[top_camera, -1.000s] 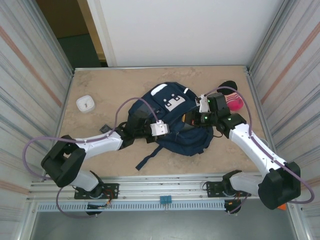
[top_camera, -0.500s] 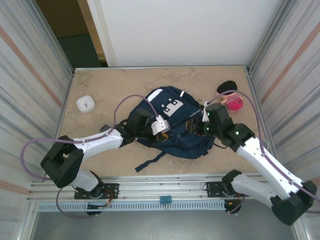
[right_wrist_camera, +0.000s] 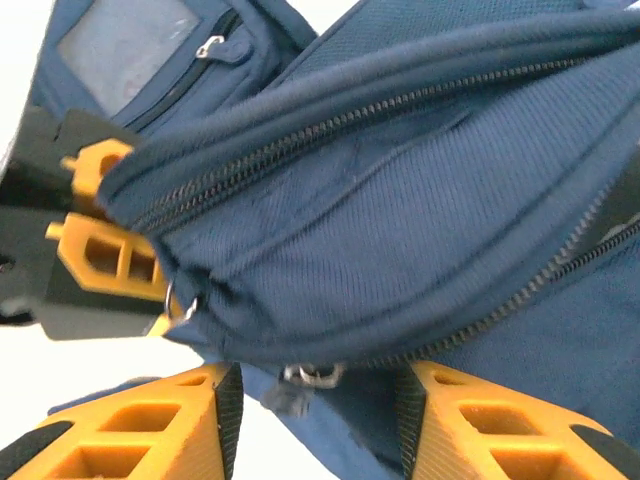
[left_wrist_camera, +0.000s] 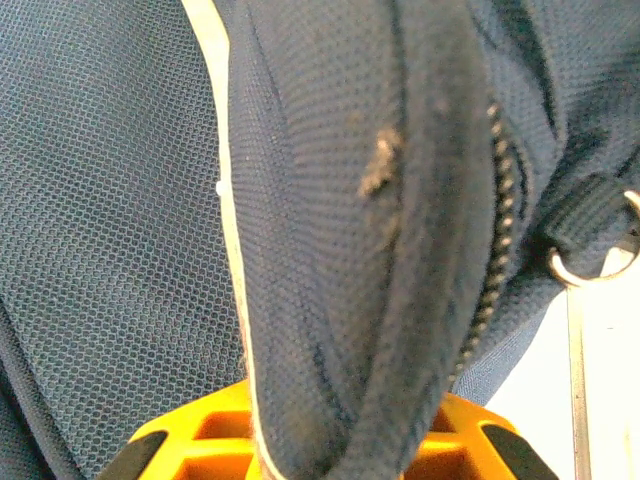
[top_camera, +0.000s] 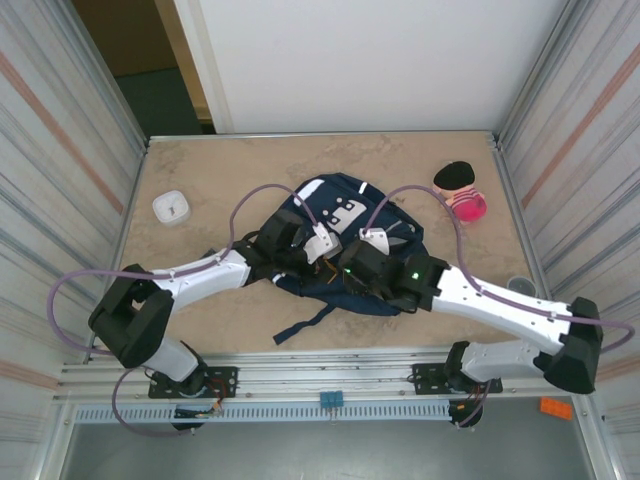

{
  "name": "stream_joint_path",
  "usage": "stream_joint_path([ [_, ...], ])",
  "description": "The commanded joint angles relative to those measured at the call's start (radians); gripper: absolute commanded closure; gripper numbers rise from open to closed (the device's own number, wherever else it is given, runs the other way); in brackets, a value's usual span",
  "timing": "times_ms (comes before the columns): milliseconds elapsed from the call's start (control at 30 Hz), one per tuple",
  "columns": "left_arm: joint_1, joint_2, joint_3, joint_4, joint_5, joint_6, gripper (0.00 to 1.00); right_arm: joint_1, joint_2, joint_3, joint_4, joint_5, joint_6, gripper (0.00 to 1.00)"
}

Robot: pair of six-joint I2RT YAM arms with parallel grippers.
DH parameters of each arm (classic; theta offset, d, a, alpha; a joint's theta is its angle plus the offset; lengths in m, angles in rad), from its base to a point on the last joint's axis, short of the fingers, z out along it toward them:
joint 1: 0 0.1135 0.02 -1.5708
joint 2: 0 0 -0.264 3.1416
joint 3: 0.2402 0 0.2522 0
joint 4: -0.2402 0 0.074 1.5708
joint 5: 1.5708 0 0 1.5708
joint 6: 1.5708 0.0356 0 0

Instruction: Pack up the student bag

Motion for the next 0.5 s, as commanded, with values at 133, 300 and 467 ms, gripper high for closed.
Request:
stream_joint_path([
  [133, 0.011, -0.015, 0.038, 0.005, 0.106, -0.068, 1.0, -0.016, 0.094, 0.073, -0.064, 0.118, 0.046, 0.57],
  [300, 0.017, -0.021, 0.033, 0.007, 0.099, -0.068, 1.0, -0.017, 0.112, 0.092, -0.157, 0.155, 0.091, 0.77],
  [467, 0.025, -0.017, 0.033, -0.018, 0.059, -0.049, 1.0, -0.02, 0.091, 0.104, -0.215, 0.146, 0.085, 0.9],
])
